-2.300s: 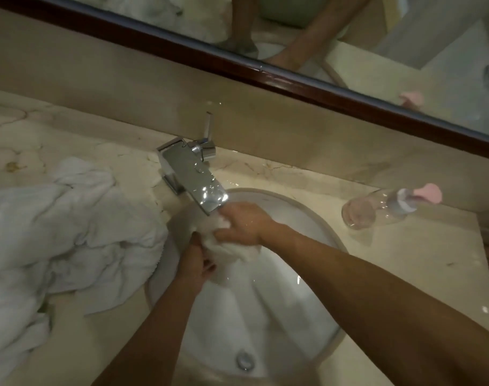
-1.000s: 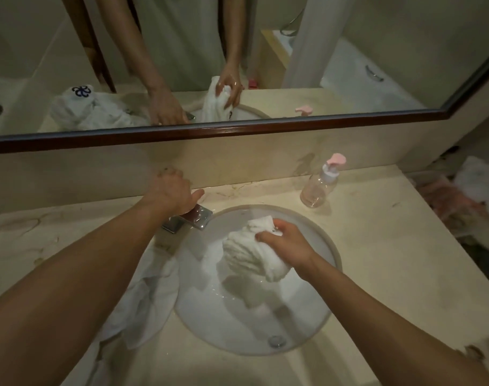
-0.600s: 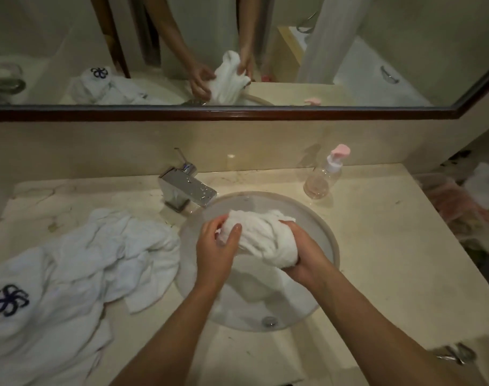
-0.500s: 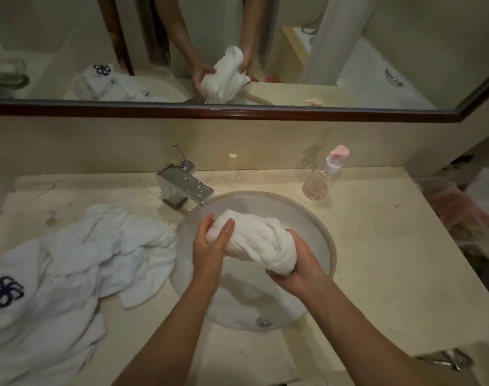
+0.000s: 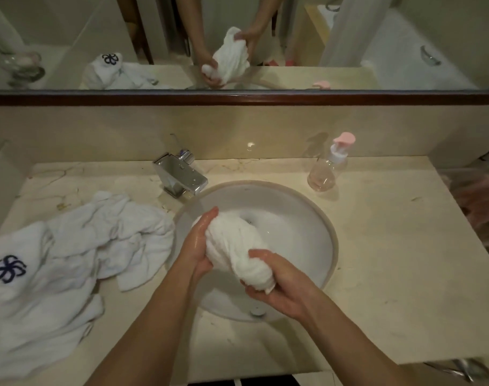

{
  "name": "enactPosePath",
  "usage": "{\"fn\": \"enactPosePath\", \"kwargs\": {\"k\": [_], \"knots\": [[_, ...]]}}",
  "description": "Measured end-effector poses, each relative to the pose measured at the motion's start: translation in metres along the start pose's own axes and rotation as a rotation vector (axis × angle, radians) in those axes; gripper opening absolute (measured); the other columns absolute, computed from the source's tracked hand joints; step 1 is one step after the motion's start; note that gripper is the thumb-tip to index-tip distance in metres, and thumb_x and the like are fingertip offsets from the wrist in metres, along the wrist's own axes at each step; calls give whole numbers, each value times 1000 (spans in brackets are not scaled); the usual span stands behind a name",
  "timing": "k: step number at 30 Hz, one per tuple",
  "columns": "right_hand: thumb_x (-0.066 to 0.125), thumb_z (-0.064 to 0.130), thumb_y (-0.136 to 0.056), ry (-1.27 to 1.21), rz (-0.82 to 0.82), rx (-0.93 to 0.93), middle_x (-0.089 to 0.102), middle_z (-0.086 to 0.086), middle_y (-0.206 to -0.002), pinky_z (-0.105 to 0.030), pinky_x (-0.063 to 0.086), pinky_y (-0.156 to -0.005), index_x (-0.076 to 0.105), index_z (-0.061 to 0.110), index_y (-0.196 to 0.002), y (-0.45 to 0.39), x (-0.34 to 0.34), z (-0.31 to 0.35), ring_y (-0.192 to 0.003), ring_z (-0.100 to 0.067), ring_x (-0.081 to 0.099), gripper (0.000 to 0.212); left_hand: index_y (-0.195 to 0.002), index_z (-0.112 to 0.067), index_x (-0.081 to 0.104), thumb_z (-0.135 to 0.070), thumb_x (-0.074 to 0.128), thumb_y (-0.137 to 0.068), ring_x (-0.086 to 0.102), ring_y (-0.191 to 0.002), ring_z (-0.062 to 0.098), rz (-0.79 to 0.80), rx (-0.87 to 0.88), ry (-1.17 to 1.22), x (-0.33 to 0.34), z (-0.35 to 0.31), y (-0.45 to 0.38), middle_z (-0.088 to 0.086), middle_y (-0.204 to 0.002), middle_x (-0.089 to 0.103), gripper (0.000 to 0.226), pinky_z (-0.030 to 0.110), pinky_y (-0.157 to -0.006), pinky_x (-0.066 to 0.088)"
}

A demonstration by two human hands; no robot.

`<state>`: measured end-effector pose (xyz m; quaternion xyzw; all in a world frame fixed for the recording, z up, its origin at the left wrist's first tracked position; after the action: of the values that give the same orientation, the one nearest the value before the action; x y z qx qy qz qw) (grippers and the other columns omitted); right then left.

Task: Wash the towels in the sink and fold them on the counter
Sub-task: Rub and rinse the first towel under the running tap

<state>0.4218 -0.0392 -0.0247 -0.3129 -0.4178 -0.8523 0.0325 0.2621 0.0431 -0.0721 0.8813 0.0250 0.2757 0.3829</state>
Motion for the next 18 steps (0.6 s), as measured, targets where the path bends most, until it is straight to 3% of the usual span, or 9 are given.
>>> {"fn": "enactPosePath", "kwargs": {"k": [1, 3, 5, 7, 9, 13, 18], "knots": [[79, 7, -78, 183, -58, -79, 70, -12, -101, -29, 53, -54, 59, 9, -121, -1, 1, 0, -75, -19, 68, 47, -125, 1, 59, -35, 80, -73, 68, -103, 37, -7, -28, -19, 2, -1, -4, 24, -114, 68, 66, 46, -86, 56], [68, 8, -85, 539, -155, -252, 71, -10, -93, -30, 54, -55, 61, 9, -117, -11, -1, -4, -74, -14, 69, 32, -111, -4, 60, -23, 72, -81, 69, -78, 32, -82, -42, -121, 8, -3, -10, 19, -88, 70, 38, 38, -68, 57], [69, 25, -77, 845, -267, -335, 69, -2, -93, -33, 59, -61, 58, 12, -115, -20, -3, -12, -82, -14, 69, 42, -102, -8, 61, -20, 73, -75, 65, -66, 28, -176, -67, -188, 12, -3, -16, 12, -75, 66, 31, 35, -65, 54], [69, 35, -76, 1004, -358, -314, 63, 7, -98, -30, 57, -66, 49, 17, -120, -26, -4, -16, -88, -12, 65, 52, -96, -6, 63, -25, 76, -59, 68, -72, 32, -261, -55, -227, 16, -1, -21, 12, -80, 69, 44, 44, -72, 58], [70, 36, -80, 1074, -384, -288, 61, 6, -103, -31, 57, -73, 41, 17, -125, -30, -5, -17, -91, -12, 63, 56, -91, -10, 69, -33, 72, -56, 71, -82, 32, -356, 56, -374, 20, 0, -25, 11, -87, 73, 41, 46, -80, 60], [68, 39, -84, 1292, -482, -304, 62, -5, -111, -40, 55, -81, 39, 10, -130, -36, -5, -7, -96, -25, 63, 62, -89, -16, 70, -32, 63, -83, 65, -83, 26, -439, 252, -610, 34, 7, -30, 4, -87, 70, 18, 31, -73, 50], [61, 38, -86, 1574, -525, -292, 62, -11, -110, -35, 44, -69, 42, 6, -123, -37, -12, 5, -86, -27, 58, 53, -91, -17, 68, -29, 56, -88, 63, -90, 33, -531, 238, -652, 45, 19, -35, 6, -92, 69, 18, 36, -83, 51]]}}
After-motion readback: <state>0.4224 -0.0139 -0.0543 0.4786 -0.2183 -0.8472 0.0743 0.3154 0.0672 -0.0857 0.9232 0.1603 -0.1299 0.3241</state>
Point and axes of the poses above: each hand's wrist, its own y-axis away from the middle knuckle, its own x-axis out of the palm, z = x × y, the point moved 1 cm from there along -y, towards the middle knuckle
